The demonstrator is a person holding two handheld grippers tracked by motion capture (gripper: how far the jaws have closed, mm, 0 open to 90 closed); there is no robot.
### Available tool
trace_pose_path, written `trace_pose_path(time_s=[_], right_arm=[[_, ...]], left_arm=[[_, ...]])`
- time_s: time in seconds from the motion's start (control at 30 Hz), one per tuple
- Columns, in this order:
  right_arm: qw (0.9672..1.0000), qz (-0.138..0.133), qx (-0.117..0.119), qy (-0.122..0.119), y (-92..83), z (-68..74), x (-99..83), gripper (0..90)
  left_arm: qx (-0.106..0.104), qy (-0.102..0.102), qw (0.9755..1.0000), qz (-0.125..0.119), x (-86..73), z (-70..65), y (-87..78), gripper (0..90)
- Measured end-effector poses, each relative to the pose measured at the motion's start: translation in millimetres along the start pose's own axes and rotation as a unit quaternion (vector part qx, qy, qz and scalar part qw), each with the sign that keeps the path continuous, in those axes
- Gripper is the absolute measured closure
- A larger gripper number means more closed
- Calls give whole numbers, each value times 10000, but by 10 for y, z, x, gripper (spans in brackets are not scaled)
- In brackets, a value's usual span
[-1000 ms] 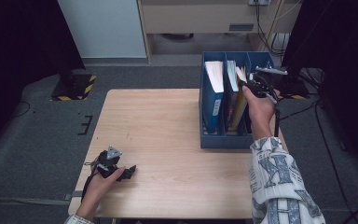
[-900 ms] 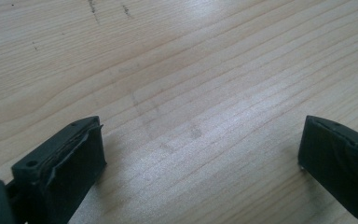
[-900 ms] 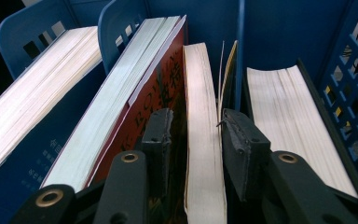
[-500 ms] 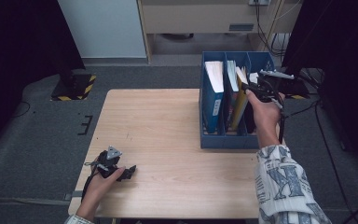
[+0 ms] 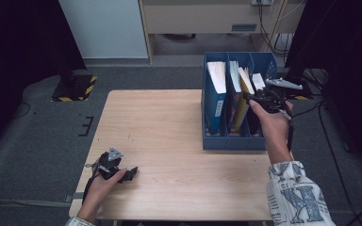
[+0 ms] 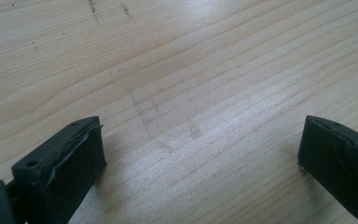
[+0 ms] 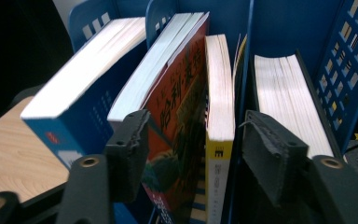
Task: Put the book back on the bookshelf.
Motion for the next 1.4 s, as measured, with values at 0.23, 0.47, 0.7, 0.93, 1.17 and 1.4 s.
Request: trace_pose_path(time_s=[0.23,0.47,0.7,0.93,1.17,1.4], right_arm=[[9999,9,46,-153,-35,22,-98,345],[9996,-22,80,-279,-75,62,-190,286],[9994,33,154,-296,-74,86,-283,240],[9992,118,237,-309,-60,121,-393,209],[9987,130,315,-370,-79,172,-455,198],[9983,147,371,-432,-105,213,-533,190]], left_arm=[[2,-1,10000,-1,0,0,0,0],[2,-3,10000,-4,-1,-1,0,0],[1,11,10000,4,-2,1,-1,0],[-1,12,10000,2,-2,1,-1,0],[-2,14,10000,3,-2,1,-1,0],[-1,12,10000,-1,-3,-1,-2,0]])
Point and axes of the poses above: each handheld gripper's, and its own axes: y roughly forward along the jaws, x roughly out of its top, z roughly to its left, the point moved 5 cm from there along y, roughly forward along the jaws, and after that the axes turned 2 degrees about y, right-handed, at the moved point
